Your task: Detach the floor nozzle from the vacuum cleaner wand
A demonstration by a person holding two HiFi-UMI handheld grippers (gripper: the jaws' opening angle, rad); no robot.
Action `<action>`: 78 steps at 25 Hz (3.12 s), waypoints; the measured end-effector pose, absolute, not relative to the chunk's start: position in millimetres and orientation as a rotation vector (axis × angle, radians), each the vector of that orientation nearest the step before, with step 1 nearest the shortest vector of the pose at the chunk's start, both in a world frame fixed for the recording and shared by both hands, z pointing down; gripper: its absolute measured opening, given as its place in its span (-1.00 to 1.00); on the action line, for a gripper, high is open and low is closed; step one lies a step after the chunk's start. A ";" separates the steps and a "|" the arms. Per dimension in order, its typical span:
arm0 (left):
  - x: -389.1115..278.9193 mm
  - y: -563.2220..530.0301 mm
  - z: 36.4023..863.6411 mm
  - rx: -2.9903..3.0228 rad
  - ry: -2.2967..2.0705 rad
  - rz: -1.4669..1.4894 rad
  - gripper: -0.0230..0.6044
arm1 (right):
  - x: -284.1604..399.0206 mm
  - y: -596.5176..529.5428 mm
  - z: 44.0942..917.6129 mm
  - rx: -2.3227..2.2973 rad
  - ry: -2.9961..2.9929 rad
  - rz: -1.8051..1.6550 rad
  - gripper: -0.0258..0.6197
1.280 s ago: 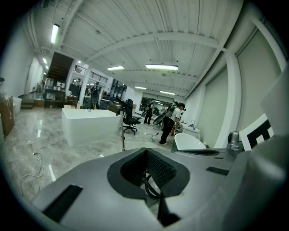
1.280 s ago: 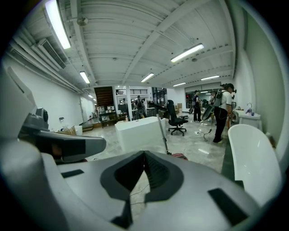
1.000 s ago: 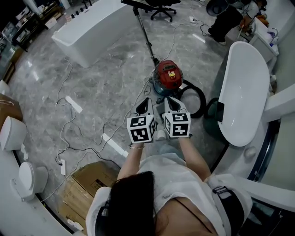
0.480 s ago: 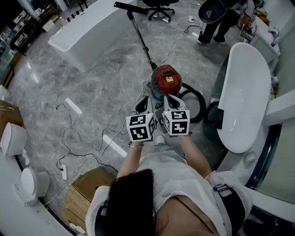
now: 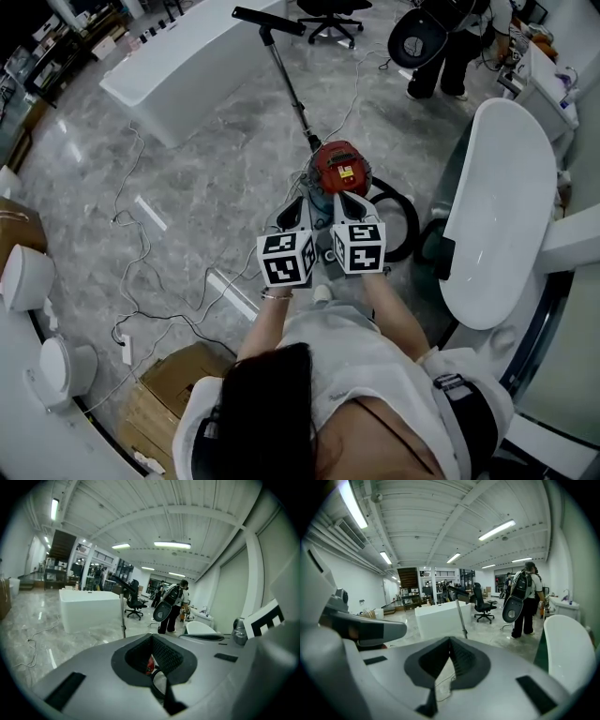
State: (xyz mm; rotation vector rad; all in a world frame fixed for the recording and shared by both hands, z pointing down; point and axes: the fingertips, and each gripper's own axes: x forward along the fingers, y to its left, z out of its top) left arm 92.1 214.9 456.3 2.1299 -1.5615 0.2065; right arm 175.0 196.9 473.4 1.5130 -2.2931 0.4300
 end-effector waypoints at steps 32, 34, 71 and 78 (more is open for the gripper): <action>106.2 181.8 461.6 2.008 -1.715 0.201 -0.91 | 192.6 158.3 491.4 1.368 -2.353 0.417 -0.87; 104.8 181.0 460.3 2.008 -1.720 0.205 -0.91 | 192.4 158.5 491.9 1.367 -2.355 0.423 -0.87; 34.1 96.4 459.7 2.033 -1.669 0.183 -0.91 | 117.4 75.2 487.7 1.373 -2.322 0.383 -0.87; 15.7 68.6 461.1 2.021 -1.647 0.167 -0.91 | 114.5 50.1 493.6 1.426 -2.258 0.408 -0.87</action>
